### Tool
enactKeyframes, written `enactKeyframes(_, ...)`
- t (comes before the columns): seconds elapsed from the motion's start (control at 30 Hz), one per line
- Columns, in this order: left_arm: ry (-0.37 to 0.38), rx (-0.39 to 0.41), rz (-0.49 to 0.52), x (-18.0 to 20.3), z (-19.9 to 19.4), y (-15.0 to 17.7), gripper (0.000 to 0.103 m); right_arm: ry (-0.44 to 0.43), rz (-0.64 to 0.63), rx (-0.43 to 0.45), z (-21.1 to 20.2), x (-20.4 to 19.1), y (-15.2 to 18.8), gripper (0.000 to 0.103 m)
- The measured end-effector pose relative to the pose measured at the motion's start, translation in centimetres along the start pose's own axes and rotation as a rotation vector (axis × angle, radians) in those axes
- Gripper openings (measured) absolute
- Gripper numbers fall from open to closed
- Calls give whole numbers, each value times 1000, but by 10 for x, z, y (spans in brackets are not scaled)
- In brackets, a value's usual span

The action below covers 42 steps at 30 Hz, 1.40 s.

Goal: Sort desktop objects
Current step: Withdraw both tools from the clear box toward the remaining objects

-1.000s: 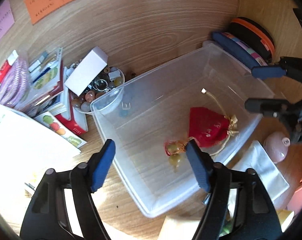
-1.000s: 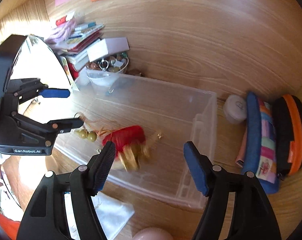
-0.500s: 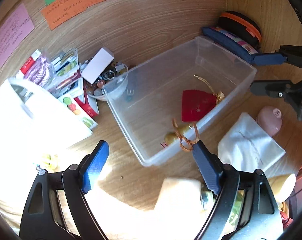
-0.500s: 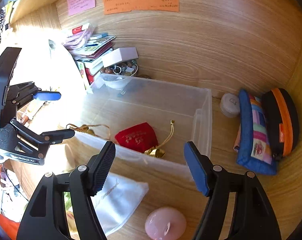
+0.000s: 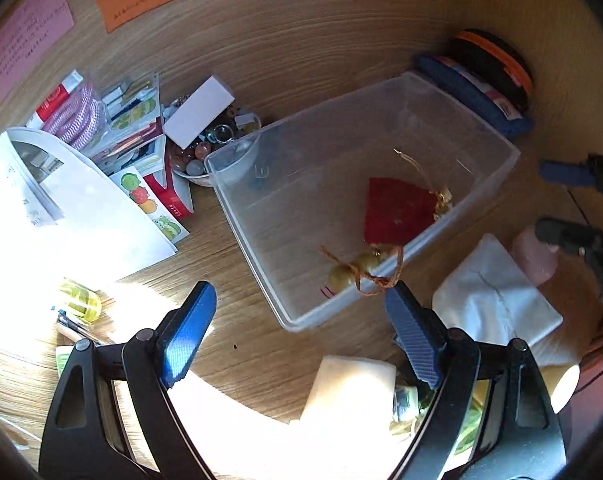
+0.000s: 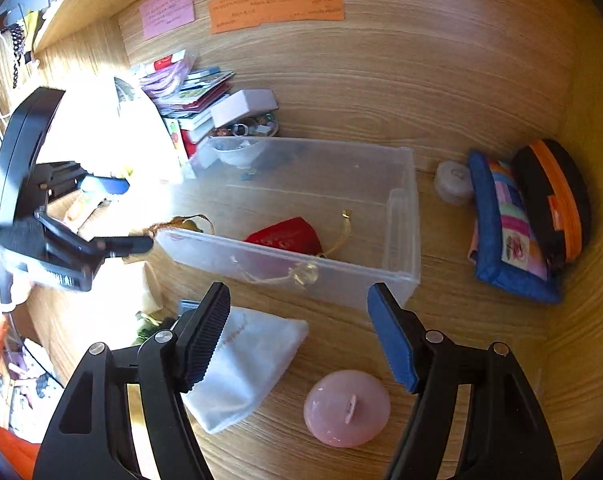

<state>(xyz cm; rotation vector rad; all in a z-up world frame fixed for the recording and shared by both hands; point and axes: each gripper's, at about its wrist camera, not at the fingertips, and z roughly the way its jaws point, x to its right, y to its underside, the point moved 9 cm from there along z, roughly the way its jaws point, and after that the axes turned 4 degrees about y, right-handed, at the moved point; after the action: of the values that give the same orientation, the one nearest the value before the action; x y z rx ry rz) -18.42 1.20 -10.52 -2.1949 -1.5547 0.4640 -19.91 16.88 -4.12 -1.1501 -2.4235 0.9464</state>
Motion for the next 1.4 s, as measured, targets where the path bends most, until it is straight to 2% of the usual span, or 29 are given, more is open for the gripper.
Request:
enactKeyframes(0.1,78,-36,-82,-7,10,-7,87,-26,21,12,5,5,2,68)
enactKeyframes(0.27,224,-103,-209,-13,30,-21,87,-124,94,40,16,13,1,68)
enactKeyframes(0.4,351,-153,-358,-15,42,-24,90,-150,117,51,26,14,-2,69)
enactKeyframes(0.63,580,-153,-598,-31,37,-23,92,-195,113,80,27,13,-2,69)
enactKeyframes(0.77,711,-139,-684,-36,25,-15,92,-214,114,111,18,12,-1,69)
enactKeyframes(0.9,783,-142,-733,-41,15,-15,92,-216,110,128,15,9,-1,80)
enactKeyframes(1.03,867,-174,-817,-43,15,-11,93,-210,93,141,14,3,-1,80)
enactKeyframes(1.1,857,-163,-843,-48,14,-12,93,-211,92,144,14,1,-1,80)
enactKeyframes(1.17,781,-131,-797,-56,5,-13,93,-218,92,146,14,-2,-2,80)
enactKeyframes(1.27,628,-68,-685,-60,-14,-16,93,-212,77,148,15,-6,-2,80)
enactKeyframes(1.4,406,31,-465,-51,-46,-15,93,-181,47,158,13,-9,-2,80)
